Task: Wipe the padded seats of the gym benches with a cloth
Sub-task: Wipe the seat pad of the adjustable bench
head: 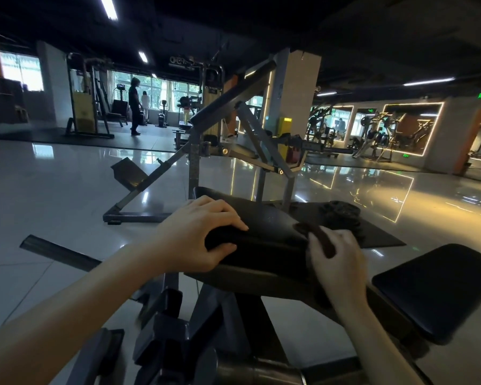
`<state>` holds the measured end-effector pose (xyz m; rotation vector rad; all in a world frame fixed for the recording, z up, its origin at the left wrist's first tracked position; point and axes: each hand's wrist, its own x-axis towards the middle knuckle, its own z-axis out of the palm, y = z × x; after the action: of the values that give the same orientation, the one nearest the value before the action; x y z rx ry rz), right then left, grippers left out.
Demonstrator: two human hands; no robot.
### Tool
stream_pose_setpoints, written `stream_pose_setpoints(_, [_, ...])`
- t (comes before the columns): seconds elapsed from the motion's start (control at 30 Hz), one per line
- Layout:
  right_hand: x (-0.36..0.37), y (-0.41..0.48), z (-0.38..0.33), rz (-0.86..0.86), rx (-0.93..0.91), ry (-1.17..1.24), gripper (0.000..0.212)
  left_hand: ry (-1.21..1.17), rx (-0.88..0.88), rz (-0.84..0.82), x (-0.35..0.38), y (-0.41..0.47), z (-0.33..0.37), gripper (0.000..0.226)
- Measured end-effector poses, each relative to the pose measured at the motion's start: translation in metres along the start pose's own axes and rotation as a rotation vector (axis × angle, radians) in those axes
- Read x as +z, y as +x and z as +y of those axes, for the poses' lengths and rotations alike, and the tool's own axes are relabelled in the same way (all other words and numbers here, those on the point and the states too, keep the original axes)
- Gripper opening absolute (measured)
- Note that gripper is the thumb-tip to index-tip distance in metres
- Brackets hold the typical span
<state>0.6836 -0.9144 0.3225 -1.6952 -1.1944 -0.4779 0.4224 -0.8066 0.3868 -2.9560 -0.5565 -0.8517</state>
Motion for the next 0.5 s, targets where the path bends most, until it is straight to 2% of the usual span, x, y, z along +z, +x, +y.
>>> stream_pose_setpoints(0.07, [-0.004, 0.004, 0.017, -0.014, 0.123, -0.011, 0.03, 0.001, -0.007, -0.014, 0.001, 0.0, 0.001, 0.041])
stream_pose_setpoints(0.17, [-0.003, 0.0, 0.003, -0.008, 0.176, 0.02, 0.029, -0.019, -0.019, 0.001, 0.003, -0.002, 0.003, 0.04])
stream_pose_setpoints(0.37, [0.018, -0.035, -0.085, 0.042, -0.118, 0.141, 0.026, -0.047, -0.022, 0.019, 0.003, 0.0, 0.004, 0.042])
stream_pose_setpoints(0.5, [0.017, -0.037, -0.084, 0.024, -0.248, 0.137, 0.027, -0.038, -0.01, 0.026, 0.001, 0.002, 0.003, 0.038])
